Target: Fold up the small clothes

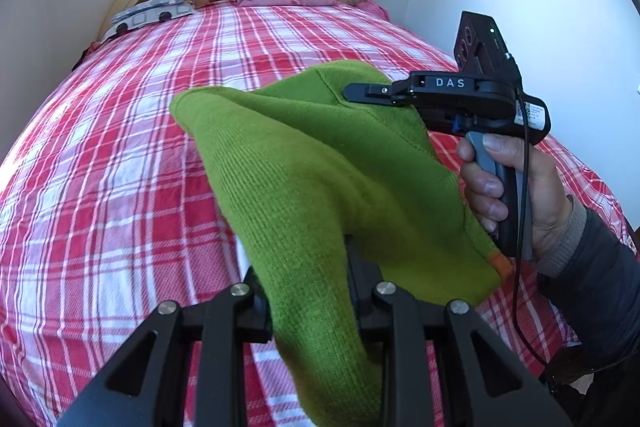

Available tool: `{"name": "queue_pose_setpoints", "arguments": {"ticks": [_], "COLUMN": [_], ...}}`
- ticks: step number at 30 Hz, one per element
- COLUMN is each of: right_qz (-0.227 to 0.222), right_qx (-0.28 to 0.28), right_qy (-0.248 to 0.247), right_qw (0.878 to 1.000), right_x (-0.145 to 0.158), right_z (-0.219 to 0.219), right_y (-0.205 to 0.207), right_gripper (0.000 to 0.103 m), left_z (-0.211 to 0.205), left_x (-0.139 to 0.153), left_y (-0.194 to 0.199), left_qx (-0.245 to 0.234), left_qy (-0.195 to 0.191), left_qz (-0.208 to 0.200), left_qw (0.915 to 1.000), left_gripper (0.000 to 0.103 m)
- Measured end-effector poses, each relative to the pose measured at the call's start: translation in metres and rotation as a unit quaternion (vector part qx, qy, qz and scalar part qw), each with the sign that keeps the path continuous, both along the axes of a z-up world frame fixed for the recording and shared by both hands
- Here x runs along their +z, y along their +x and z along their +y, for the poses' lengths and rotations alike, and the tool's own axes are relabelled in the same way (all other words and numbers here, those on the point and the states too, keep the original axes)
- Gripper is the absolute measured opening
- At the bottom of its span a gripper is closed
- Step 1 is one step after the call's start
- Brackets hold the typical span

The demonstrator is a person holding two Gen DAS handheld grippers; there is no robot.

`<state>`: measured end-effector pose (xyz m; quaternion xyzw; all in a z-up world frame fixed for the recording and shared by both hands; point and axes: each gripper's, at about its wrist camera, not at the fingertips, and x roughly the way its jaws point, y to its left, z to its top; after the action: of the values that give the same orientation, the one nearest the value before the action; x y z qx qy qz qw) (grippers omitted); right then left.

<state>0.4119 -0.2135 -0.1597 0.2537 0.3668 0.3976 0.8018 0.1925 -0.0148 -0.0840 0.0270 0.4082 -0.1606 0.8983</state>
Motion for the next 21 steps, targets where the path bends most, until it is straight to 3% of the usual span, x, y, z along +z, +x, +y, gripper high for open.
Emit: {"name": "queue_pose_setpoints", "arguments": {"ticks": [21], "right_qz": [0.003], "right_qx": [0.081], "right_qy": [-0.006], "right_qw": [0.997], "right_x": [0.012], "right_z": [0.128], "right_y": [0.000], "right_gripper": [0.022], "left_z": [0.077], "left_x": [0.003], "left_y": [-0.035], "left_qx": [0.063], "left_qy": [0.032], "left_qz": [-0.024], "left_qw": [0.9972], "left_gripper": [0.027]}}
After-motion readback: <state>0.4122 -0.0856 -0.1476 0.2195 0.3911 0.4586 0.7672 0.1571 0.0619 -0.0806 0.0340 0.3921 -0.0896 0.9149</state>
